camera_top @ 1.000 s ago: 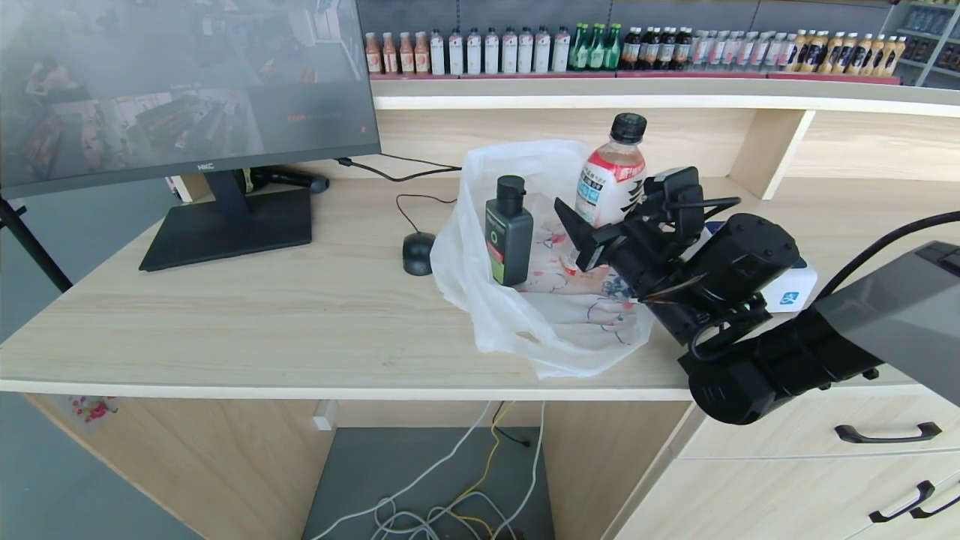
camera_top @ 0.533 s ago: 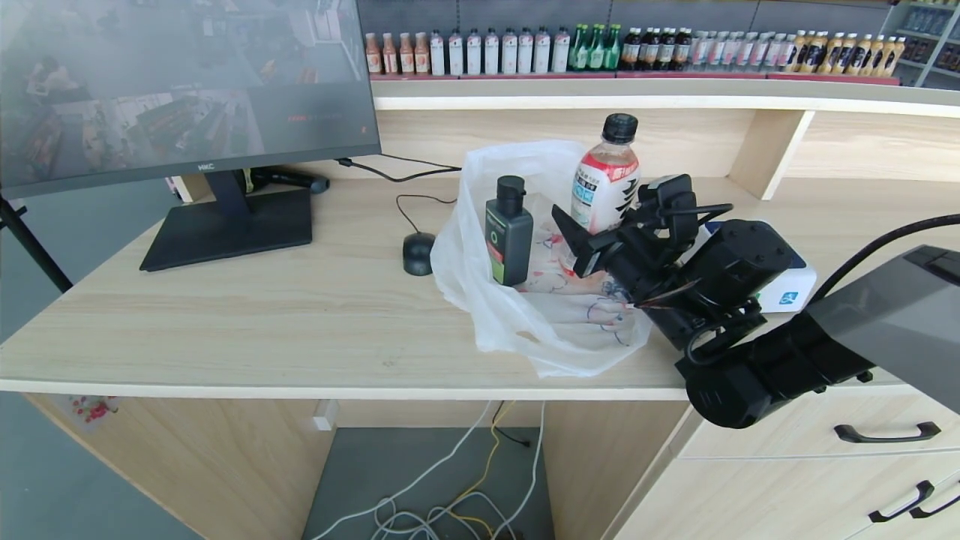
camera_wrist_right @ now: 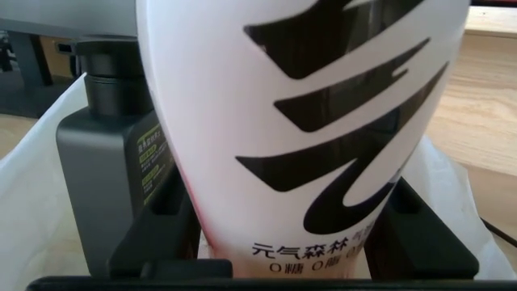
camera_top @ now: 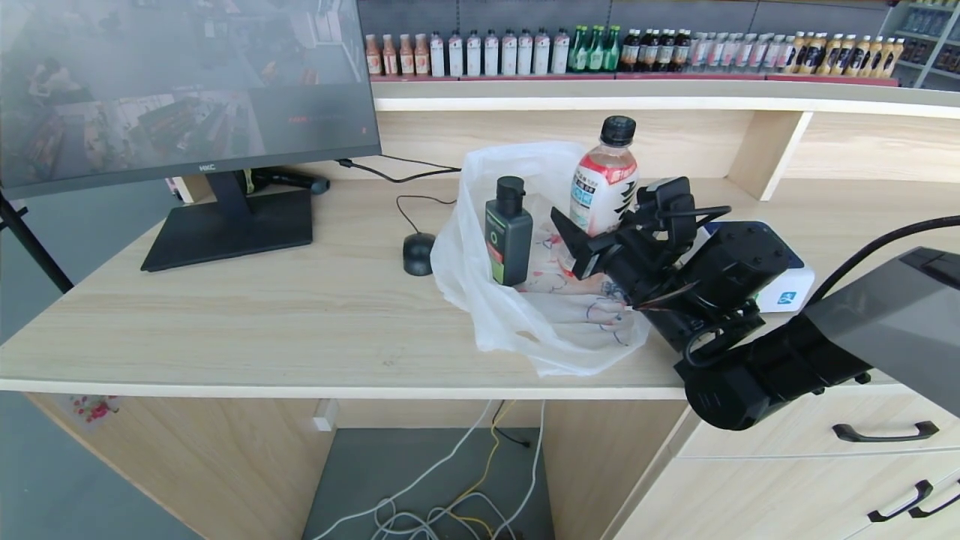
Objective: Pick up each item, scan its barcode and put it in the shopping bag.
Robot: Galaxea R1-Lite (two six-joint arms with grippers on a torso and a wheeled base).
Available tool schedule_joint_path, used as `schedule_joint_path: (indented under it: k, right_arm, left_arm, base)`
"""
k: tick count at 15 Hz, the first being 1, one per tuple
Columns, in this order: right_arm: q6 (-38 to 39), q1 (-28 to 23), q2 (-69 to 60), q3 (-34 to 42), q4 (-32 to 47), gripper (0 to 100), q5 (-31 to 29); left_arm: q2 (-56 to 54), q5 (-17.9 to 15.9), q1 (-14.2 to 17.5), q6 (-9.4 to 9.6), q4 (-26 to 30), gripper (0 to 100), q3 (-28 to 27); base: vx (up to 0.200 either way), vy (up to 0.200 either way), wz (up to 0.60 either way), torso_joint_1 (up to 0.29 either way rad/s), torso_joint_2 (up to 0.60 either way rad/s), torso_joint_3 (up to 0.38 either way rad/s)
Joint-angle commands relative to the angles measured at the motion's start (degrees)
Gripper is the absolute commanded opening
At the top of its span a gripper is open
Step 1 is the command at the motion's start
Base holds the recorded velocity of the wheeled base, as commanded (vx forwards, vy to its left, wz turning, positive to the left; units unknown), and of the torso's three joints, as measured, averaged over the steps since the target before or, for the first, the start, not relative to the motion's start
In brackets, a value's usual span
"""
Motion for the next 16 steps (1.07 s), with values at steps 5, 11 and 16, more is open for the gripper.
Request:
schedule_joint_path:
  k: [5, 11, 16]
  right_arm:
    - [0.6, 0.0, 2.1, -0.8, -0.1, 0, -0.1]
    - [1.4, 0.6, 0.0, -1.7, -0.2, 0, -0.9]
    - [1.5, 0.5, -3.4, 1.1, 0.2, 0, -0.8]
  left_arm:
    - [0.0, 0.0, 0.0, 0.02, 0.0, 100, 0.0]
    - [0.0, 0.0, 0.0, 0.02, 0.0, 100, 0.0]
    - [0.0, 0.0, 0.0, 0.02, 0.0, 100, 0.0]
  base:
    - [0.0, 0.0, 0.0, 0.0, 0.0, 0.0]
    - [0.0, 0.0, 0.0, 0.0, 0.0, 0.0]
    - [0.0, 0.0, 0.0, 0.0, 0.0, 0.0]
